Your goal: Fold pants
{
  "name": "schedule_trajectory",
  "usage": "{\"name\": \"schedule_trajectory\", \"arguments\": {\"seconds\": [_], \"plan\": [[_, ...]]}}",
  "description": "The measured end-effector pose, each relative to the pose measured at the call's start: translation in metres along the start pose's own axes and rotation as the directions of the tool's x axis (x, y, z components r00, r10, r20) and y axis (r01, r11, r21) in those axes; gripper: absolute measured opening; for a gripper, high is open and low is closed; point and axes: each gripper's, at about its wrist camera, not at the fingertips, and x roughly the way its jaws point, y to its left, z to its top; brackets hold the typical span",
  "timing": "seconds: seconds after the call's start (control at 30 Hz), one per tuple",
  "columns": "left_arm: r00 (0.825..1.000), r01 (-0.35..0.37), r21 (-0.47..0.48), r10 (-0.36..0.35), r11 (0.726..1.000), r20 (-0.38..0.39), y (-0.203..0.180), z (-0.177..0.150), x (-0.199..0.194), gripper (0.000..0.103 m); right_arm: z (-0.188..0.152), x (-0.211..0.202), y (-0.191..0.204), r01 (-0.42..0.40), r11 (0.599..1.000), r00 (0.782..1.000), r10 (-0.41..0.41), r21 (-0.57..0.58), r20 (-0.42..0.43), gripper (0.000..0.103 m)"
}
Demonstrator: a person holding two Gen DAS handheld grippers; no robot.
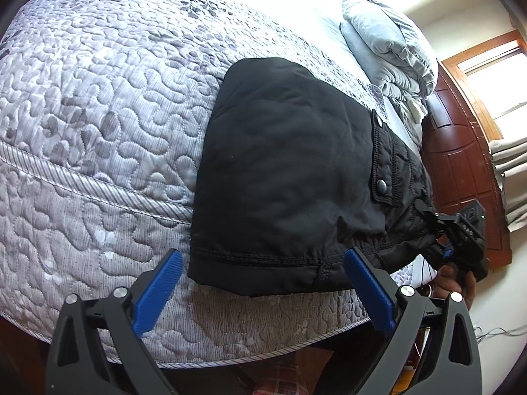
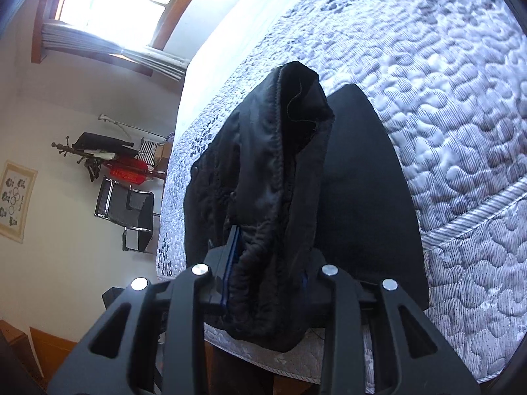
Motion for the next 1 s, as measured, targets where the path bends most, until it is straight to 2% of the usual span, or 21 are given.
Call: {"name": "schedule_trajectory", "arguments": {"seconds": [0.1,0.17,0.2,0.27,0.3,0.33,0.5,0.7,0.73,0.8,0.83,0.93,1.0], "plan": [[1.0,-0.005,0.003,0.005,1.0,-0.008,-0.001,-0.001,0.003,0.099,-0.001,0.005,-0.01,0.004,1.0,1.0,-0.004,0.017,-0.005,0.032],[1.0,-0.008,0.007,0.008,1.0,-0.014,-0.003,-0.001,0.005,0.099,-0.001,0.008,-0.016,0.012,1.0,1.0,-0.012,0.02,-0.008,0.037],[1.0,-0.008,0.008,0.008,1.0,-0.017,-0.003,-0.002,0.005,0.099,-0.001,0.009,-0.018,0.024,1.0,1.0,-0.023,0.02,-0.009,0.042],[1.0,-0.005,0.013,0.006,1.0,-0.023,-0.005,-0.003,0.006,0.099,-0.004,0.01,-0.018,0.047,0.999,0.999,-0.047,0.01,-0.019,0.057],[1.0,-0.005,0.017,0.005,1.0,-0.025,-0.006,-0.003,0.006,0.099,-0.004,0.009,-0.019,0.047,0.999,0.999,-0.047,0.009,-0.02,0.07],[1.0,-0.006,0.022,0.007,1.0,-0.025,-0.006,-0.004,0.006,0.099,-0.006,0.006,-0.02,0.042,0.999,0.999,-0.042,0.01,-0.018,0.075],[1.0,-0.003,0.019,0.003,1.0,-0.031,-0.007,-0.004,0.007,0.099,-0.017,-0.015,-0.03,0.02,1.0,1.0,-0.02,0.023,-0.011,0.08],[0.999,-0.001,0.032,0.002,0.999,-0.037,-0.011,-0.006,0.009,0.099,-0.035,-0.025,-0.043,0.025,0.999,1.0,-0.024,0.042,-0.016,0.079],[0.999,-0.004,0.036,0.005,0.999,-0.037,-0.013,-0.007,0.008,0.099,-0.038,-0.024,-0.044,0.026,0.999,1.0,-0.026,0.042,-0.017,0.068],[0.999,-0.021,0.051,0.022,0.998,-0.03,-0.016,-0.007,0.007,0.099,-0.041,-0.021,-0.043,0.035,0.999,0.999,-0.034,0.041,-0.016,0.054],[0.999,-0.033,0.064,0.035,0.997,-0.025,-0.019,-0.007,0.006,0.099,-0.042,-0.022,-0.043,0.053,0.998,0.999,-0.053,0.035,-0.007,0.042],[0.997,-0.076,0.099,0.077,0.992,-0.005,-0.025,-0.006,0.002,0.099,-0.04,-0.024,-0.035,0.047,0.999,0.999,-0.047,0.009,0.002,0.034],[0.995,-0.096,0.117,0.096,0.989,0.009,-0.028,-0.005,-0.001,0.099,-0.04,-0.032,-0.027,0.039,0.998,0.999,-0.039,-0.038,0.016,0.032]]}}
